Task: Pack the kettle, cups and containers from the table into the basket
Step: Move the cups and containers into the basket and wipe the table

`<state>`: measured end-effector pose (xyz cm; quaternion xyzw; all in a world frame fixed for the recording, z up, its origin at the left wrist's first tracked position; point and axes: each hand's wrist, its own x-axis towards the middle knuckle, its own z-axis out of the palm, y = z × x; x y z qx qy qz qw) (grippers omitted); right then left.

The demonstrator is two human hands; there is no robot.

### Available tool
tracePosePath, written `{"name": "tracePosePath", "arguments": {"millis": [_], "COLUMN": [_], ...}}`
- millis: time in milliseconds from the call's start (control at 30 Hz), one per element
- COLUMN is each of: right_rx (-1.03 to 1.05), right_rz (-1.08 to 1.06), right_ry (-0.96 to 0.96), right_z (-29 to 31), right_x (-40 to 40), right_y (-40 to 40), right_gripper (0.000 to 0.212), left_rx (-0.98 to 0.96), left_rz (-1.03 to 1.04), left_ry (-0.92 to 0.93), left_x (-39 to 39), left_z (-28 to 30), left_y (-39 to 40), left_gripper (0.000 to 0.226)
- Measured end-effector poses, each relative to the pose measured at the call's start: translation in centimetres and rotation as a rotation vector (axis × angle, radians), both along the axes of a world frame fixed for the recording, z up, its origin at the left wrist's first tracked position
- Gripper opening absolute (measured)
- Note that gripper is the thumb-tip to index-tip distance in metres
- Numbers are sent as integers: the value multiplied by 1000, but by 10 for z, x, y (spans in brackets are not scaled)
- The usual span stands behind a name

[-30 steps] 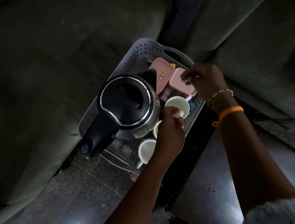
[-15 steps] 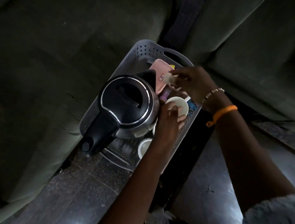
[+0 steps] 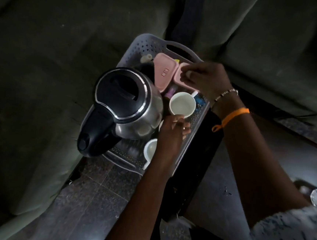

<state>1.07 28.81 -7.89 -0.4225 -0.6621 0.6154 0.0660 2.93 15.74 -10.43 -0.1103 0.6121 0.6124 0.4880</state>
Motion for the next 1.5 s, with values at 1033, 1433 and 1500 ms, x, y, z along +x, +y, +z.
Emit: {"name": "tracePosePath", "arguments": {"millis": [1033, 1433, 1500], "right_rx": [-182, -559, -595], "right_rz": [-1431, -1592, -1558], "right_ry": [-579, -464, -369], "right_z": [-103, -156, -160], "right_x": [609, 664, 657], "right_y": [-78, -82, -81], "right_gripper": [23, 52, 41], "left_rx": [-278, -279, -295], "left_rz": [-1223, -1643, -1623], "left_ry": [198, 313, 272], "left_x": [440, 496, 487], "left_z": [-58, -106, -112], "left_y": [63, 93, 91], "left_gripper": [17, 45, 49]}}
